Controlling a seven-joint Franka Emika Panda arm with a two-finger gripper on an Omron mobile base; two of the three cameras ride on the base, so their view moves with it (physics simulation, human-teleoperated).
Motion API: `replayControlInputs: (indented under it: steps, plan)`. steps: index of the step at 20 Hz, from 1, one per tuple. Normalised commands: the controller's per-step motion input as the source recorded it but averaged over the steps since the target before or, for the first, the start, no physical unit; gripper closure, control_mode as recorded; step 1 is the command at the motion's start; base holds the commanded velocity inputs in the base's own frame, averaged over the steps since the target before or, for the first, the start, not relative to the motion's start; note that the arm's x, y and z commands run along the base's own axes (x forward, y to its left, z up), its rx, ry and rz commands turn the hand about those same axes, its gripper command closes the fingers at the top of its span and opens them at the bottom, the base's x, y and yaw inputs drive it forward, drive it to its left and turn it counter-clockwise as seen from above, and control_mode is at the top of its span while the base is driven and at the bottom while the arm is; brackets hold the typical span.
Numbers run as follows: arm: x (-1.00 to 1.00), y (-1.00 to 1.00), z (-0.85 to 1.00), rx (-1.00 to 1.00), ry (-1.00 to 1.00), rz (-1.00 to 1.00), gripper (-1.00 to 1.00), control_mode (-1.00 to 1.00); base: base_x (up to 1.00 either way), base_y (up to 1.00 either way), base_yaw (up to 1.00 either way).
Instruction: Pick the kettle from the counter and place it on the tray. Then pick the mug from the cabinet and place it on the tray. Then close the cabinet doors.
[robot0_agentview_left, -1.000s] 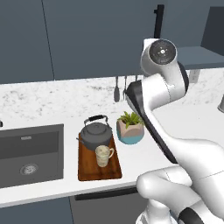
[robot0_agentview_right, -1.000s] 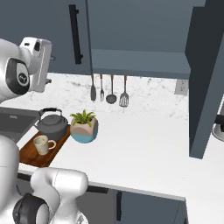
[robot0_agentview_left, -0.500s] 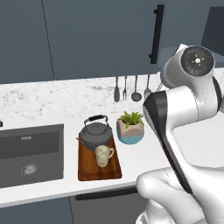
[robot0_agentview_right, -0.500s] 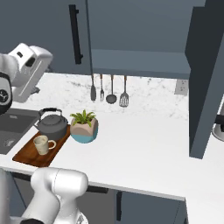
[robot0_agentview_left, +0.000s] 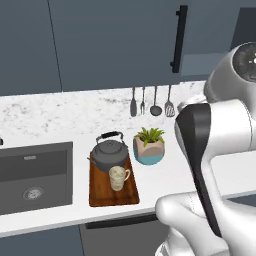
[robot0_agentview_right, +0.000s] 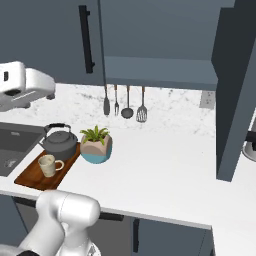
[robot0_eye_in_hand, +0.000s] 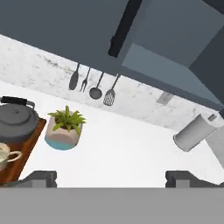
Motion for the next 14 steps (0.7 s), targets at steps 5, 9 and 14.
replayControlInputs:
  steps: [5,9,14]
  plan:
    - [-0.29,0.0,-0.16,0.79,-0.33,-0.57,-1.0,-1.0,0.0,0.0,0.0]
    - [-0.01,0.01,-0.34,0.82,-0.52,-0.64,-1.0,-1.0,0.0,0.0,0.0]
    - [-0.01,0.1,-0.29,0.64,-0.45,-0.52,-1.0,-1.0,0.0,0.0,0.0]
